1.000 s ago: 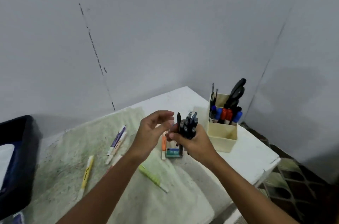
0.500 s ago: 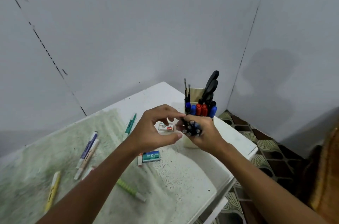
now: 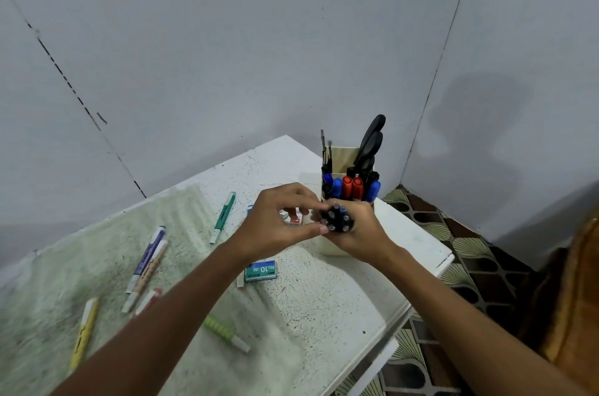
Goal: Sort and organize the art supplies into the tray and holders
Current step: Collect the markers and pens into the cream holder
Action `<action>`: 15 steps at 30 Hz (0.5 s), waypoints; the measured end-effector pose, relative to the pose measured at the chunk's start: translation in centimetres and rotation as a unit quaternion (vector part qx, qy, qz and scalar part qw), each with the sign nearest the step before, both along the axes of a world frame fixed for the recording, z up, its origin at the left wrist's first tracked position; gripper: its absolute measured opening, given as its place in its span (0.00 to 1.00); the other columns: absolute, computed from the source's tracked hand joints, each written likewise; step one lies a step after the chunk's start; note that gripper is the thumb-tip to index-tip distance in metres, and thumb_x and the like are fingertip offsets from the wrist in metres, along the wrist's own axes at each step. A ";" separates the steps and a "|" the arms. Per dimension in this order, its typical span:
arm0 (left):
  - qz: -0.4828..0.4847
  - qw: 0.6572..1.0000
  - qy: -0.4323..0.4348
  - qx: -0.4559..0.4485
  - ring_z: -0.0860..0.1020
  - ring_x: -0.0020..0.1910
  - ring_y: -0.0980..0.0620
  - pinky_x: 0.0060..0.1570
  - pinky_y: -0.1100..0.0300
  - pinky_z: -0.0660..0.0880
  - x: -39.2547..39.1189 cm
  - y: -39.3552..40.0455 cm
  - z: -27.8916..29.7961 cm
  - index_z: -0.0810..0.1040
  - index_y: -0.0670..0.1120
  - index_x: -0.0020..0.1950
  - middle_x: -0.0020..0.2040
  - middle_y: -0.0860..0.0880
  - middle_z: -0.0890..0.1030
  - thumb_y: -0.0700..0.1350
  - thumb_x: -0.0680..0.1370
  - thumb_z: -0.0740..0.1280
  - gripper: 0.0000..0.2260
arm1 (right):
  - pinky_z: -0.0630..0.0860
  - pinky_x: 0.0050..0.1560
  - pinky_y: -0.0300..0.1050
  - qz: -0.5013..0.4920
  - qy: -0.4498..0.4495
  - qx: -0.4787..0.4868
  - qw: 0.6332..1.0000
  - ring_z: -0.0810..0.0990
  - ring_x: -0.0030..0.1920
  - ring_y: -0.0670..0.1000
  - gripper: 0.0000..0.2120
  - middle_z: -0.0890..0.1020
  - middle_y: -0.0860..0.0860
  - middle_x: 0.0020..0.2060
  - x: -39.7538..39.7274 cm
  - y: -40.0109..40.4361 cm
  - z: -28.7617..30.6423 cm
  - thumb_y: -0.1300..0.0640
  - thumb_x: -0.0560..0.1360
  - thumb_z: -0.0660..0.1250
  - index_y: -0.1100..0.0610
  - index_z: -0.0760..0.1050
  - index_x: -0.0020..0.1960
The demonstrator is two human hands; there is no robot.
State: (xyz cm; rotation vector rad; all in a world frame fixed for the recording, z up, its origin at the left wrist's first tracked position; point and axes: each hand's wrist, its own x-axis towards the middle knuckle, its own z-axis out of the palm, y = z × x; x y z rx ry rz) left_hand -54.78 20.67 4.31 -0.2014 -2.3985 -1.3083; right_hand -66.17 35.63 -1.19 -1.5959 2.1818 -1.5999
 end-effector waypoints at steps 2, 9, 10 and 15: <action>-0.002 1.000 -0.006 0.007 0.79 0.42 0.55 0.37 0.64 0.74 -0.2 0.0 -0.2 0.84 0.45 0.51 0.45 0.49 0.82 0.39 0.67 0.78 0.14 | 0.78 0.45 0.39 0.010 -0.034 0.006 0.999 0.81 0.45 0.45 0.12 0.82 0.48 0.42 0.1 0.0 0.1 0.62 0.70 0.75 0.56 0.78 0.51; 0.001 0.999 -0.035 0.035 0.81 0.42 0.52 0.42 0.53 0.79 -0.6 0.0 -0.7 0.85 0.44 0.51 0.45 0.50 0.83 0.38 0.68 0.77 0.12 | 0.79 0.47 0.43 0.010 -0.095 -0.006 0.995 0.82 0.46 0.49 0.23 0.81 0.49 0.44 0.5 0.4 0.3 0.58 0.68 0.78 0.56 0.69 0.57; 0.004 0.999 -0.038 0.037 0.81 0.42 0.52 0.43 0.53 0.79 -0.6 0.1 -0.8 0.85 0.44 0.51 0.45 0.50 0.83 0.37 0.68 0.77 0.12 | 0.79 0.47 0.43 0.009 -0.090 -0.008 0.996 0.82 0.46 0.49 0.23 0.81 0.49 0.45 0.6 0.5 0.3 0.59 0.68 0.78 0.57 0.70 0.56; 0.009 0.996 -0.053 0.072 0.82 0.42 0.51 0.47 0.54 0.80 -0.4 0.1 -1.2 0.84 0.43 0.51 0.45 0.50 0.84 0.36 0.67 0.78 0.14 | 0.78 0.44 0.38 -0.008 -0.041 -0.014 0.999 0.81 0.44 0.46 0.17 0.81 0.50 0.44 0.7 1.1 0.1 0.56 0.68 0.78 0.60 0.75 0.51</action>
